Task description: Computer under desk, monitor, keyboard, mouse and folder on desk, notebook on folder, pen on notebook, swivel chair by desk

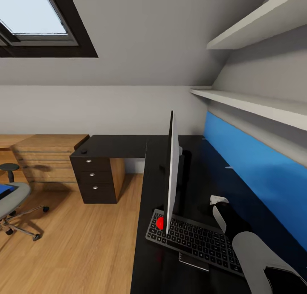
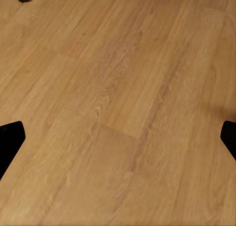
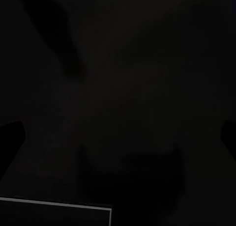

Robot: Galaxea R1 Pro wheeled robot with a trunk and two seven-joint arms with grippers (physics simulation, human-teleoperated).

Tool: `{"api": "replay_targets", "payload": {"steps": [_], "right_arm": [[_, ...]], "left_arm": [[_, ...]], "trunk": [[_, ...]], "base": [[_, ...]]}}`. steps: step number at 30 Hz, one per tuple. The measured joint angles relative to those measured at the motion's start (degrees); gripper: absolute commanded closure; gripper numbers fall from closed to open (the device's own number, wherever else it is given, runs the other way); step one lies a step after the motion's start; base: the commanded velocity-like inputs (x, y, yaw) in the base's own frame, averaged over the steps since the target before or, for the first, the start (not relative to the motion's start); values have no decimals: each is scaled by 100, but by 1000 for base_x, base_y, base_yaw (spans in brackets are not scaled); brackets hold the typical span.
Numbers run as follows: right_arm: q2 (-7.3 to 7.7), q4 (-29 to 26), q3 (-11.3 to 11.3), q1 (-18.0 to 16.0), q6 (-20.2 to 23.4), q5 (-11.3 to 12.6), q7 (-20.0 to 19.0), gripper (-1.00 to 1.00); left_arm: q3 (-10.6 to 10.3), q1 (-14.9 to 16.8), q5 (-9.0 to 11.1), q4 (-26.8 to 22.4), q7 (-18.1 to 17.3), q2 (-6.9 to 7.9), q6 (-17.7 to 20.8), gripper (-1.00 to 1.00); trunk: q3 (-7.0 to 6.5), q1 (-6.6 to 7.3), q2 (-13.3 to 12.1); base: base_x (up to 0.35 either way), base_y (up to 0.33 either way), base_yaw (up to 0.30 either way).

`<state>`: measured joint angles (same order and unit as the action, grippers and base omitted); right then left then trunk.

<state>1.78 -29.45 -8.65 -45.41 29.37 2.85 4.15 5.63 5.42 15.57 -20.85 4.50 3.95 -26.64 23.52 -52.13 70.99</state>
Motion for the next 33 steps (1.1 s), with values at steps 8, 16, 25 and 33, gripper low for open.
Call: {"api": "replay_targets", "payload": {"steps": [8,16,25,33], "right_arm": [[-1,-6,1,-1,5,0,6,-100],[-1,-3,4,0,7,0,9,-100],[-1,-4,3,-1,13,0,9,-100],[-1,-1,9,0,24,0,17,-100]], "left_arm": [[0,0,0,0,0,2,0,-100],[0,0,0,0,4,1,0,-100],[25,0,0,4,20,6,0,-100],[132,0,0,8,-1,9,0,-100]], "trunk": [[144,-176,321],[216,-264,483],[216,-264,483],[216,-267,483]], "base": [[0,0,0],[0,0,0],[0,0,0],[-133,0,0]]}}
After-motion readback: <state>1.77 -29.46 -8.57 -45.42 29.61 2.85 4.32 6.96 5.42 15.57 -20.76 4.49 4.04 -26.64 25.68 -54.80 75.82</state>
